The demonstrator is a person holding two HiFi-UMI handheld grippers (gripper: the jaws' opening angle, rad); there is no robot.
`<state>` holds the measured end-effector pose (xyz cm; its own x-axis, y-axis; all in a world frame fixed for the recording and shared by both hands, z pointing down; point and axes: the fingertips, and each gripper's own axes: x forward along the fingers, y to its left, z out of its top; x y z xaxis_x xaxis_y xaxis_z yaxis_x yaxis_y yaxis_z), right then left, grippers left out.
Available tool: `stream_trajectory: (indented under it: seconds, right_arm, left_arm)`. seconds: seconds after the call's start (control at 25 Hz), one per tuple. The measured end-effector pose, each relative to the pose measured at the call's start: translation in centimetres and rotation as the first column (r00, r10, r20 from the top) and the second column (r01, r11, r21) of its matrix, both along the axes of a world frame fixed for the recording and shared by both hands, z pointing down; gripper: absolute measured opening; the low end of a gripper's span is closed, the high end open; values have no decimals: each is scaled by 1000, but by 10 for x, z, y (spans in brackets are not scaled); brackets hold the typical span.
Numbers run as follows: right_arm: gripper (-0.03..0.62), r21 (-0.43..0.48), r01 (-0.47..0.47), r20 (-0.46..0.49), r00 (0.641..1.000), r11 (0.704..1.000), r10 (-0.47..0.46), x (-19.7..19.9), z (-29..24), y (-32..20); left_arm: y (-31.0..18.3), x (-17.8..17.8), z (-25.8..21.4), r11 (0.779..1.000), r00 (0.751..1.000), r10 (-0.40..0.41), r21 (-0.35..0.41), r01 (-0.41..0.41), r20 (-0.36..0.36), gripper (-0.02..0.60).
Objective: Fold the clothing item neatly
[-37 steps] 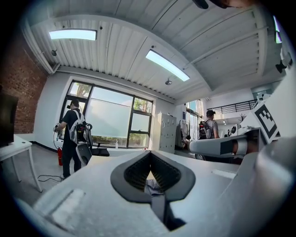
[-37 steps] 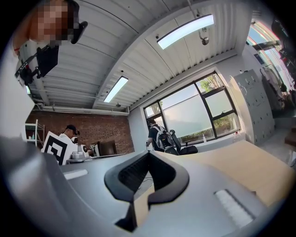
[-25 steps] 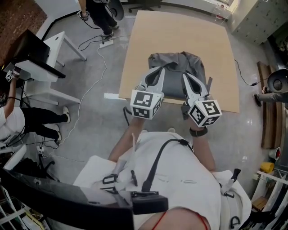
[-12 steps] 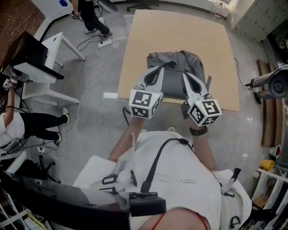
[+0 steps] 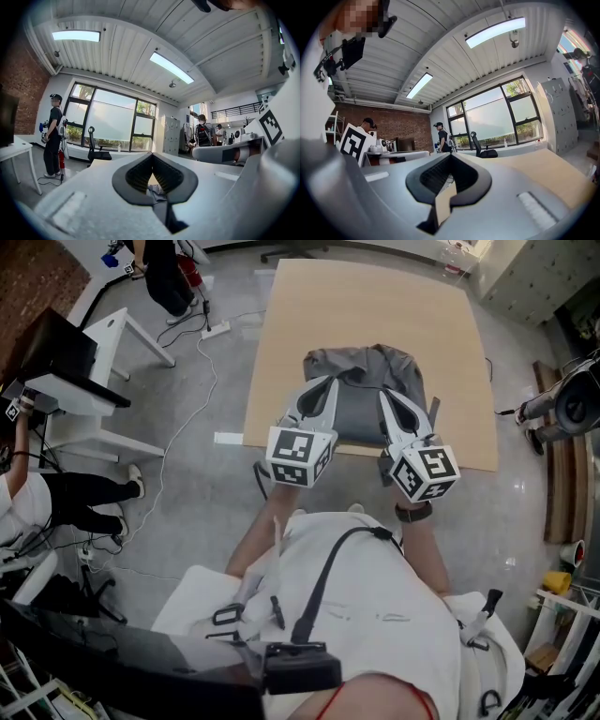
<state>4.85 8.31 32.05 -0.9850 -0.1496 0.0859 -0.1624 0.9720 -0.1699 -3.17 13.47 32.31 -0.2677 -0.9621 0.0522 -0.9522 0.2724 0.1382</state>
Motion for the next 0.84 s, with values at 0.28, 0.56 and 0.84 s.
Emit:
stream_trajectory:
  seconds: [0.28, 0.56, 0.84]
  right_arm:
    - [5, -5, 5, -3, 1000, 1000, -5, -4, 4, -3]
    - [5, -11, 14, -4, 1000, 1000, -14, -7, 4, -7]
    - [5, -10, 26, -4, 1000, 1000, -26, -14, 6, -12]
  left_arm:
    - [-2, -6, 5, 1000, 999, -5, -5, 5, -31, 0]
    - [-6, -8, 7, 1000, 999, -14, -9, 13, -35, 0]
    - [-7, -18, 7, 999, 999, -35, -4, 35, -36, 0]
